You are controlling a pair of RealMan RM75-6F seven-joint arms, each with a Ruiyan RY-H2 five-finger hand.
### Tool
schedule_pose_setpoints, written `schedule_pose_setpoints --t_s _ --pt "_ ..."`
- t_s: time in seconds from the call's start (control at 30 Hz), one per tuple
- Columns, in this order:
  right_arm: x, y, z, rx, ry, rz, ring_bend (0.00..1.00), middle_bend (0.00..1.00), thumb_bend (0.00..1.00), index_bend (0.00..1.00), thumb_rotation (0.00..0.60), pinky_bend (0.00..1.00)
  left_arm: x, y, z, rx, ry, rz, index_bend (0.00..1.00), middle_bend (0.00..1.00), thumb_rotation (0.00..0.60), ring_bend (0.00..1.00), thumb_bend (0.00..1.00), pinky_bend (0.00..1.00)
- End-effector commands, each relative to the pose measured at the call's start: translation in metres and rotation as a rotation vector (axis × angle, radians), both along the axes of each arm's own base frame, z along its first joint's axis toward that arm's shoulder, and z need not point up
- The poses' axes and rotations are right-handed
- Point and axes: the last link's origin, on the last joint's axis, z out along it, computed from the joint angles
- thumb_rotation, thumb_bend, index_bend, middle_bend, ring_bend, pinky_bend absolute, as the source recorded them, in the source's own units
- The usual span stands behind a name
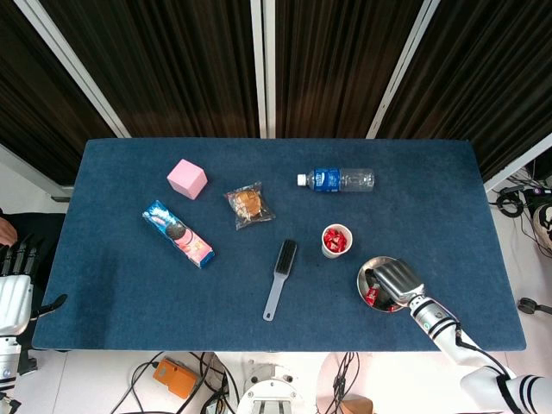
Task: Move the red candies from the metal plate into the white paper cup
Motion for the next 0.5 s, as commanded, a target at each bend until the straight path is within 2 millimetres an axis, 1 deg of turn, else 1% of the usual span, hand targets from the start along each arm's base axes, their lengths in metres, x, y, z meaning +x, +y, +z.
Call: schedule_pose_setpoints --t_s 0.03,0.13,0.2,0.3,0.5 --pt "0.001 -0.001 0.000 0.000 -0.001 0.002 1.00 0.88 0.45 0.63 0.600 1.00 0.000 0.000 0.000 0.000 0.000 0.001 0.00 0.00 0.600 0.00 0.00 0.00" --pt "0.000 -0.002 0.002 -0.009 -0.001 0.004 1.00 0.88 0.52 0.67 0.600 1.00 0.000 0.000 0.000 0.000 0.001 0.003 0.00 0.00 0.600 0.00 0.00 0.00" --pt "0.000 -0.002 0.005 -0.019 -0.002 0.005 1.00 0.88 0.54 0.69 0.600 1.00 0.000 0.000 0.000 0.000 0.000 0.002 0.00 0.00 0.600 0.00 0.00 0.00" --pt "-0.002 -0.001 0.010 -0.034 -0.002 0.004 1.00 0.88 0.55 0.70 0.600 1.00 0.000 0.000 0.000 -0.001 0.001 0.000 0.00 0.00 0.600 0.00 0.00 0.00" --pt "0.000 -0.002 0.031 -0.095 -0.025 0.006 1.00 0.88 0.55 0.71 0.600 1.00 0.002 0.001 0.000 -0.002 0.001 -0.007 0.00 0.00 0.600 0.00 0.00 0.00"
